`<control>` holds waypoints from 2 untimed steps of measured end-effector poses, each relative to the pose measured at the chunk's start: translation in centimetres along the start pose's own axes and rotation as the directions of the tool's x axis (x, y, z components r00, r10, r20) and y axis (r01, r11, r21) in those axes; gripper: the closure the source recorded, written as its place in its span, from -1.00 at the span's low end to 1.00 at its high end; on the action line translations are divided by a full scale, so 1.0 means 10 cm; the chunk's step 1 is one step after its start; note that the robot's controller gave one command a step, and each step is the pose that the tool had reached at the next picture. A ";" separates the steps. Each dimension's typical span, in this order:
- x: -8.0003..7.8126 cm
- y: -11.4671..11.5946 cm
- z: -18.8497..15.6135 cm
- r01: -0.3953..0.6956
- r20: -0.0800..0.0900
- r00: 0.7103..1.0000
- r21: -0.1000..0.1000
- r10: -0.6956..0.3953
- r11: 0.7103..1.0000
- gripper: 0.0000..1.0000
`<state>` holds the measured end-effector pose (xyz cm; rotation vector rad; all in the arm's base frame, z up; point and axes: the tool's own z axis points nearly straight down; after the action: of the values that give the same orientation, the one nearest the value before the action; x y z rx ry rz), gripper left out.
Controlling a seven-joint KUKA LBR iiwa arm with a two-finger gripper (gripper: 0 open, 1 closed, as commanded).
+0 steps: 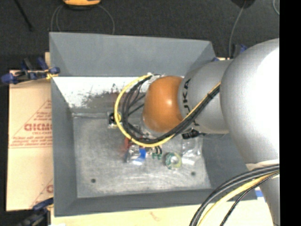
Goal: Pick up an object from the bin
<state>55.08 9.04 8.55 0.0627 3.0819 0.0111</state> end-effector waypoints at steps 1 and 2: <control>0.08 0.01 0.03 0.003 -0.035 0.999 0.003 -0.003 1.000 -1.00; -0.07 -0.48 0.03 -0.248 -0.020 0.969 0.003 0.248 0.969 -1.00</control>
Offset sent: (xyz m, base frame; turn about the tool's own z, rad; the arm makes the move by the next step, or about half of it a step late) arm 0.0000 0.0000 0.0000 0.0000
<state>55.60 4.27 8.21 0.4498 3.0715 0.0233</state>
